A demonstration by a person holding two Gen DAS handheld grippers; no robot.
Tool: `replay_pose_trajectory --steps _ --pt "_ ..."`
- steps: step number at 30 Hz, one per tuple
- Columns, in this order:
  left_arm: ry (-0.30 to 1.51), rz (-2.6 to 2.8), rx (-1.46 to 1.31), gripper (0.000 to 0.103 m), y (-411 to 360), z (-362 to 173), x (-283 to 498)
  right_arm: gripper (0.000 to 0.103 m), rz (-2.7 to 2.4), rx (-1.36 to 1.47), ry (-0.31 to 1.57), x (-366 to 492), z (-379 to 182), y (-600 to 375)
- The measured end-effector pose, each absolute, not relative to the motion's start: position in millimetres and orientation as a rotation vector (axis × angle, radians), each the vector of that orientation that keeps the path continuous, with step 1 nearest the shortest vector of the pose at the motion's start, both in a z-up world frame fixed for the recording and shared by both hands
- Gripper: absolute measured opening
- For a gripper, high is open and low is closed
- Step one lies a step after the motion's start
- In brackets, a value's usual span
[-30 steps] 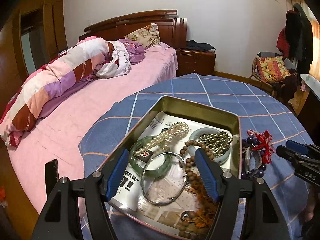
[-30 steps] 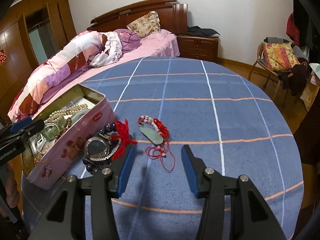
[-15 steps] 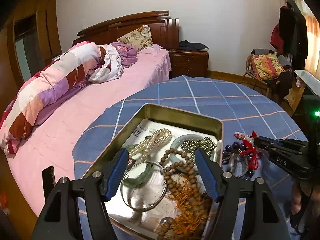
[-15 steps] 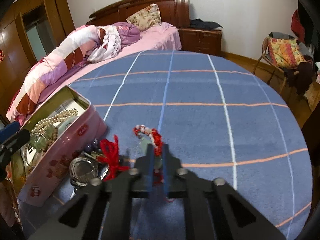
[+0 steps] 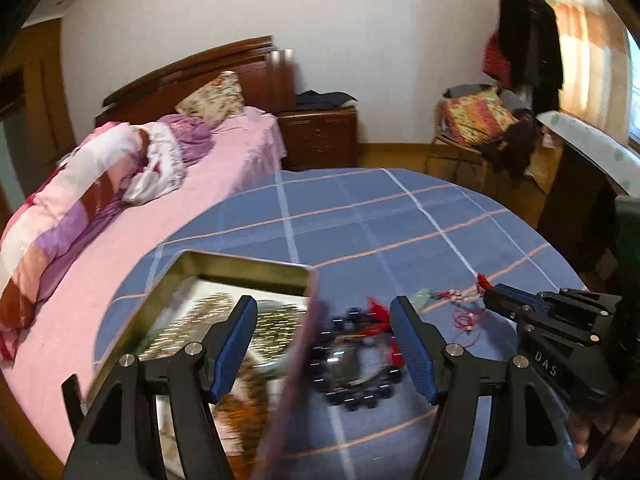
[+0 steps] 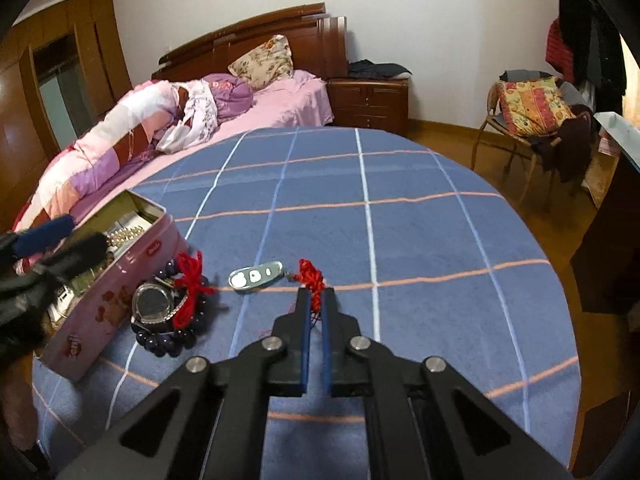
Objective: Organize jewelry
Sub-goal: 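Grasp the red tassel with the left tool while the right tool holds the pendant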
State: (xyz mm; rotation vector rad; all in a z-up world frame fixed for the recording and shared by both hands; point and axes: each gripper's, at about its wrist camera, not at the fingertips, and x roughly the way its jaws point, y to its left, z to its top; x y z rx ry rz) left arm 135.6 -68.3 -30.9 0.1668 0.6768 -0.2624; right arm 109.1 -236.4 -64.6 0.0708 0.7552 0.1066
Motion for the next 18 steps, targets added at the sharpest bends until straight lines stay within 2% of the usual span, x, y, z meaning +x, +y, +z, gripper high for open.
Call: replay_pose_trajectory --steps 8,10,12,15,18 --pt "0.763 -0.304 0.224 0.069 -105.4 -61.0 152.3 0.007 0.112 0.085 0.735 106.9 -63.6 -238.0" --pt "0.78 -0.313 0.236 0.054 -110.1 -66.9 154.8 0.007 0.117 0.085 0.731 106.7 -63.6 -237.6" --pt "0.827 -0.339 0.239 0.017 -115.0 -76.0 160.1 0.007 0.121 0.087 0.72 104.7 -62.2 -237.5" --pt "0.848 -0.358 0.221 0.007 -114.7 -82.3 162.1 0.007 0.129 0.095 0.706 98.9 -60.6 -238.8" --pt "0.821 -0.377 0.207 0.005 -112.1 -75.7 153.2 0.007 0.129 0.106 0.692 92.5 -59.8 -241.8"
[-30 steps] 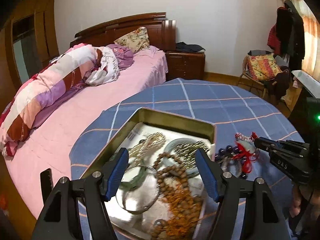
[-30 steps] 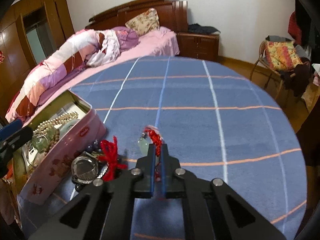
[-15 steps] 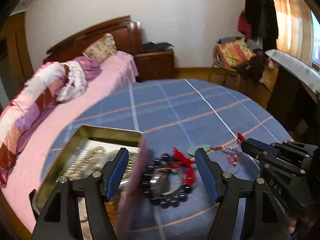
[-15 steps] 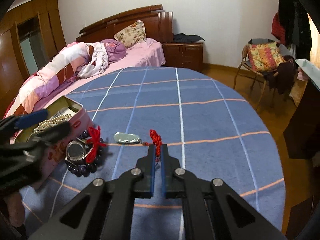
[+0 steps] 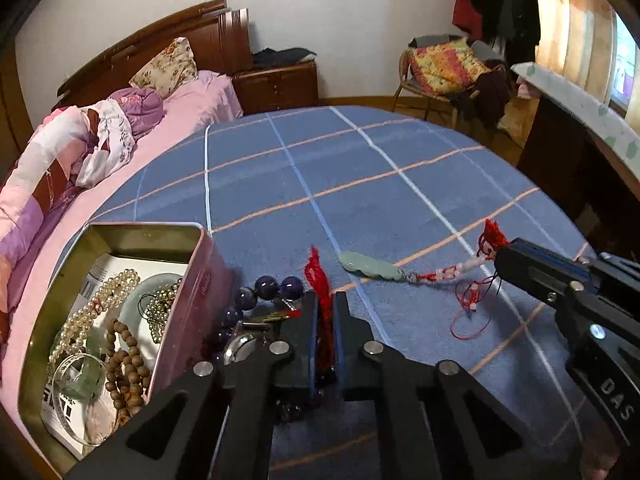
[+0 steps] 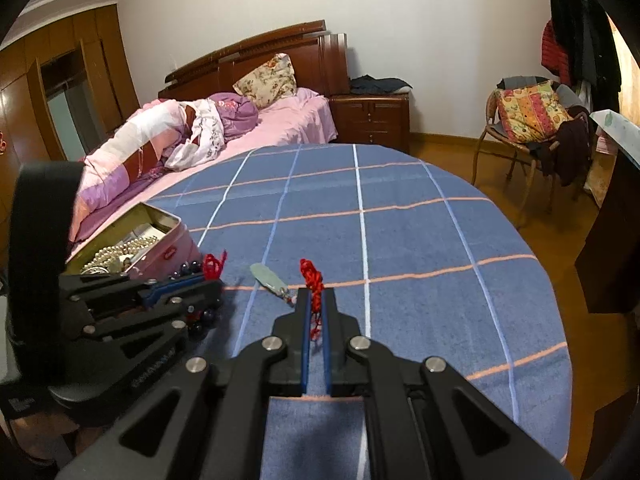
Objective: Organize jewelry
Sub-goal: 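Grasp the red tassel with the left tool while the right tool holds the pendant, then carry the red tassel in the left tool while the right tool carries the pendant into the tin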
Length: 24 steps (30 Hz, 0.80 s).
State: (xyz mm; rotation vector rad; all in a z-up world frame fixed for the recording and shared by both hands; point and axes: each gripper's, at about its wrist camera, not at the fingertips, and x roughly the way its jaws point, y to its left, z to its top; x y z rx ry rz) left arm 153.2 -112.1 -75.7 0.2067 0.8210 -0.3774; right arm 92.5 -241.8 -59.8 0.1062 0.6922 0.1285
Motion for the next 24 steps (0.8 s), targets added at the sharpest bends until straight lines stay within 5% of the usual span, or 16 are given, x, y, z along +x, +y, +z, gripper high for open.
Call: replay_pose_trajectory --steps 24 --pt "0.63 -0.437 0.084 0.005 -34.8 20.9 111.0 0.007 0.206 0.121 0.569 76.9 -10.9 -225.4"
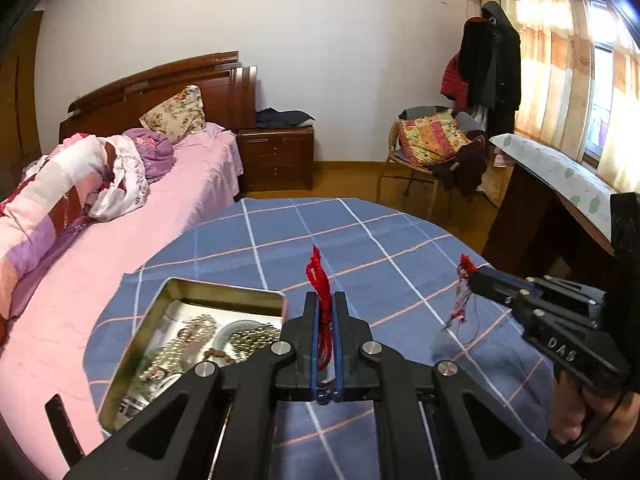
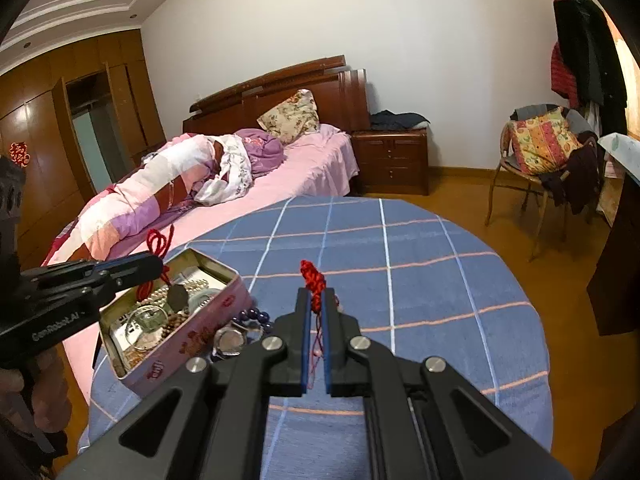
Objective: Organize jewelry
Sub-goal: 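Carry the red tassel in the left tool while the right tool carries the pendant into the tin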
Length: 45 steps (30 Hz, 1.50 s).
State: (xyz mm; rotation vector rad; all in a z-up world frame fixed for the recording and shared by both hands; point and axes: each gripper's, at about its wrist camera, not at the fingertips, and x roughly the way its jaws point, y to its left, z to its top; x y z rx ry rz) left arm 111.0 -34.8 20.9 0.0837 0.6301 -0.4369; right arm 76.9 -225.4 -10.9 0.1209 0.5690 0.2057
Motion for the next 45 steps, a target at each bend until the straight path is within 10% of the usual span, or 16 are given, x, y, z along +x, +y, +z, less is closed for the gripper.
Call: replay_pose_trajectory --steps 45 --pt "0.641 -0.237 0.0 0.005 91.3 9.6 130.5 0.007 0.451 -0.045 0.54 107.1 32.1 -89.5"
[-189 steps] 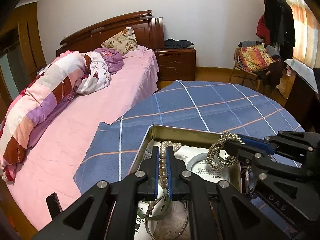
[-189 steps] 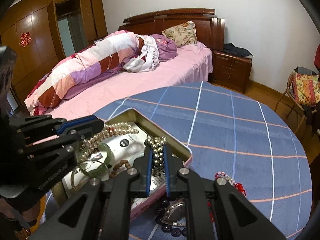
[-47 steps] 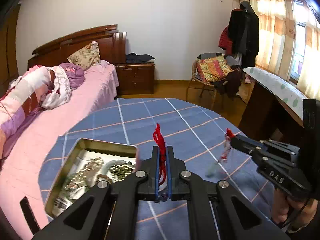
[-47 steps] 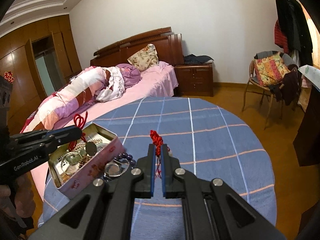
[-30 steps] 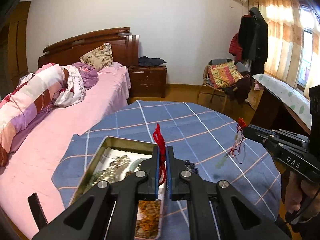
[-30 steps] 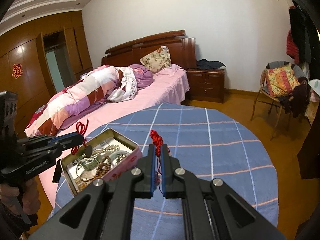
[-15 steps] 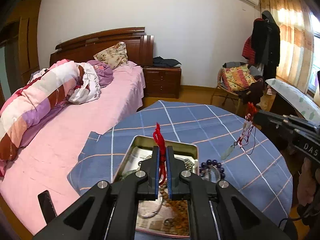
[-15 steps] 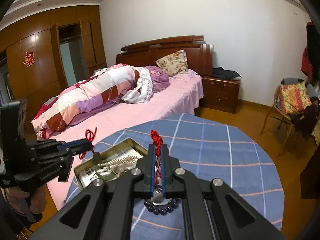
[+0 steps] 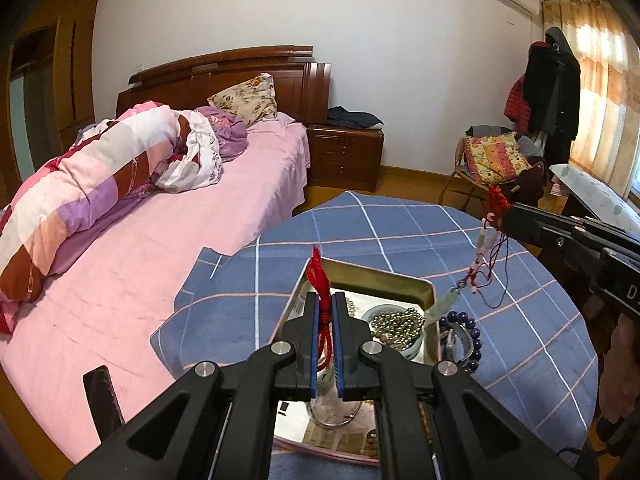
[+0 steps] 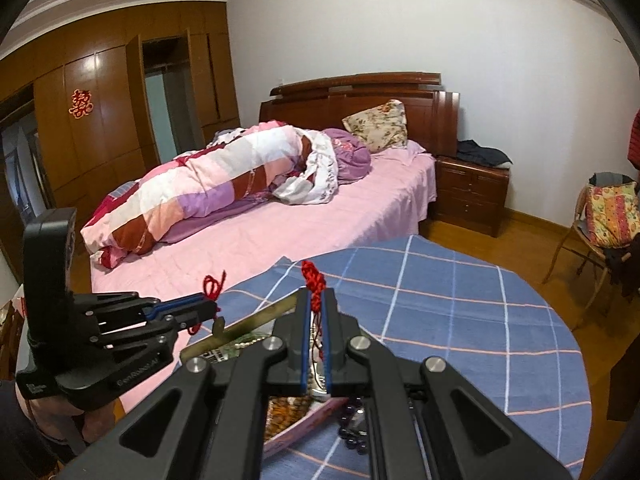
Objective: Organize jewelry
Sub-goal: 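Carry the red tassel in the left tool while the right tool carries the pendant into the tin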
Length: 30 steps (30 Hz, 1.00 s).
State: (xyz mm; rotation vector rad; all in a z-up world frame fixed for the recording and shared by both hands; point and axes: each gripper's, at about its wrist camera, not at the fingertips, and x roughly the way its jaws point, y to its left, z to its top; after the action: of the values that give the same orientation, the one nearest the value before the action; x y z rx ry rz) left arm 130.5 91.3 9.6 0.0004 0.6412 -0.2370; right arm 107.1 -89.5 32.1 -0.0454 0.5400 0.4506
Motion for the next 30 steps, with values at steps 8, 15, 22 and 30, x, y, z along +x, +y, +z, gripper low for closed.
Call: replay_pose_trajectory --steps 8,15,22,30 --pt "0.649 -0.224 -0.012 0.005 101.8 4.7 130.3 0.007 0.487 -0.067 0.551 107.7 30.9 -67.3" --pt "0.662 -0.222 -0.022 0.005 105.9 -1.6 131.1 0.007 0.509 -0.079 0.567 106.5 26.4 -54.2" --pt "0.686 -0.219 -0.036 0.005 110.0 -11.2 133.2 0.007 0.532 -0.081 0.595 107.3 17.2 -43.0" --pt "0.718 -0.23 -0.037 0.005 108.5 -26.9 134.6 0.007 0.554 -0.07 0.659 108.6 -6.5 -34.5"
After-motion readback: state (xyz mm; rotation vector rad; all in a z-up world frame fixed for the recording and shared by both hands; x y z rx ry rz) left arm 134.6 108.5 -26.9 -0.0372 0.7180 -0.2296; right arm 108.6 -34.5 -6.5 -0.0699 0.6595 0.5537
